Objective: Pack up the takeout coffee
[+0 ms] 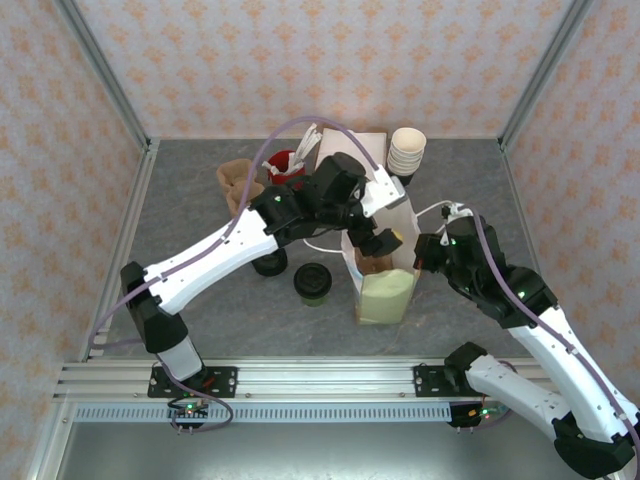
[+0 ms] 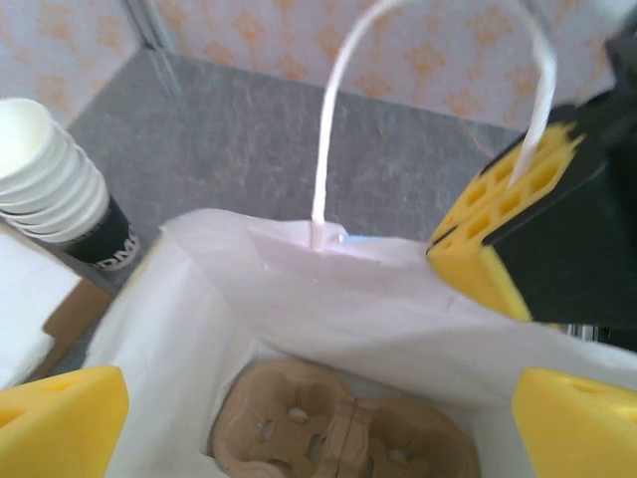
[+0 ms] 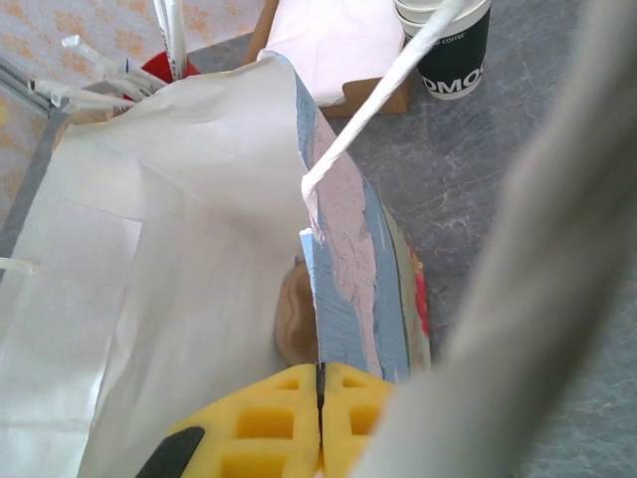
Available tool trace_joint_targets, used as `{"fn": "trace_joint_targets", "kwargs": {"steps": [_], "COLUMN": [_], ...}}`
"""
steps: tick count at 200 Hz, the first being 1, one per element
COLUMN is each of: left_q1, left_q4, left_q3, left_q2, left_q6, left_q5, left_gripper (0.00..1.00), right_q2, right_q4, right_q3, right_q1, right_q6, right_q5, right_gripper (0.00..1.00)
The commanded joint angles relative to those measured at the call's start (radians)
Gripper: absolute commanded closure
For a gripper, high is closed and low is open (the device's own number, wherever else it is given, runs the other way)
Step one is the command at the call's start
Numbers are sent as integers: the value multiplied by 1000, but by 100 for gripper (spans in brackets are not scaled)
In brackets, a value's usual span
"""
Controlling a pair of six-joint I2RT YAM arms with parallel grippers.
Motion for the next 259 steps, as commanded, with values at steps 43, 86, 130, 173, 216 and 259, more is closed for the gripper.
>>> {"fn": "trace_joint_targets", "kwargs": {"steps": [43, 86, 130, 173, 216, 259], "left_q1": [55, 62, 66, 75, 87, 96], "left_q4": [-65, -82, -123, -172, -206, -133], "left_q3": [79, -29, -158, -273, -343, -433], "left_q2": [-168, -303, -454, -612, -696, -688], "left_q6": [-180, -233, -283, -310, -330, -329], "left_q5": [-176, -262, -313, -368, -370, -405], "left_gripper": [1, 1, 0, 0, 0, 0], "right_q2": [16, 17, 16, 23, 176, 398], "right_q4": [77, 54, -127, -273, -302, -308], "right_q3": [-7, 32, 167, 319, 519, 678], "right_q1": [4, 5, 3, 4, 4, 4], "right_q6": [115, 117, 64, -7, -105, -261], "right_q5": [73, 81, 179, 287, 191, 181], "right_gripper": [94, 53, 31, 25, 26, 26]}}
